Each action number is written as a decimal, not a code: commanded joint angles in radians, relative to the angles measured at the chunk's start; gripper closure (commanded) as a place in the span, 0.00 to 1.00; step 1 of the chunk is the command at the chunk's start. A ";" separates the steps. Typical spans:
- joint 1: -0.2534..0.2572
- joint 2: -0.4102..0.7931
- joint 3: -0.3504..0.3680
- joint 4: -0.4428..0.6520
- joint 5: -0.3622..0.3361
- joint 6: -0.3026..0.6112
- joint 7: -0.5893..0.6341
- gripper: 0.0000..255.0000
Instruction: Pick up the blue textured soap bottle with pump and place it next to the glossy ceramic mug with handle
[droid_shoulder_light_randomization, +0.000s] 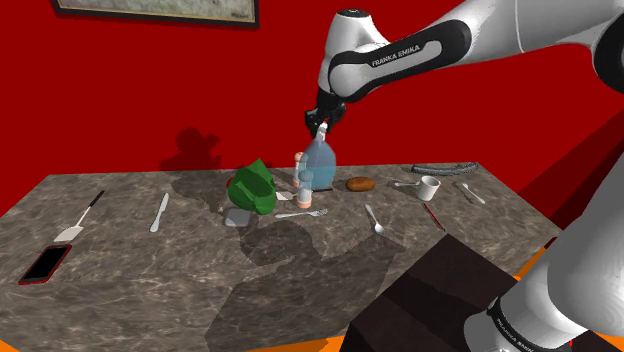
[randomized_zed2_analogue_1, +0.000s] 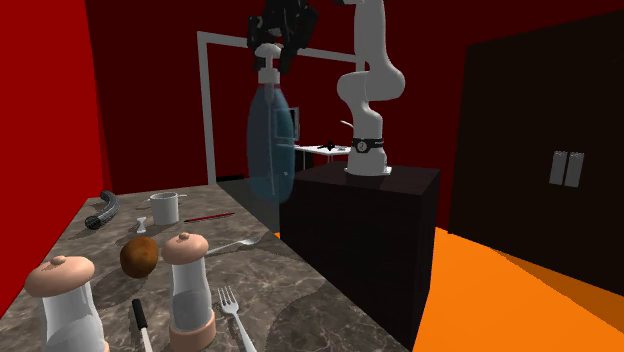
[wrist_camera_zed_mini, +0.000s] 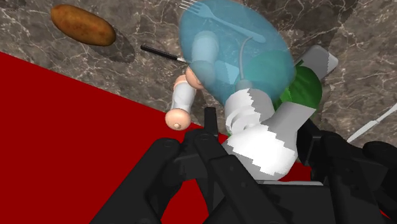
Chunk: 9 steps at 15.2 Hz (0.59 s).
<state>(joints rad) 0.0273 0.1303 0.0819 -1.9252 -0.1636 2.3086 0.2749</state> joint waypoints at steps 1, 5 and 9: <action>0.000 -0.006 0.001 0.020 0.004 -0.025 -0.005 1.00; 0.000 -0.021 0.002 0.056 0.011 -0.075 -0.014 1.00; 0.000 -0.032 0.003 0.095 0.017 -0.125 -0.022 1.00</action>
<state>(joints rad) 0.0265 0.1047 0.0840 -1.8385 -0.1477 2.1979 0.2536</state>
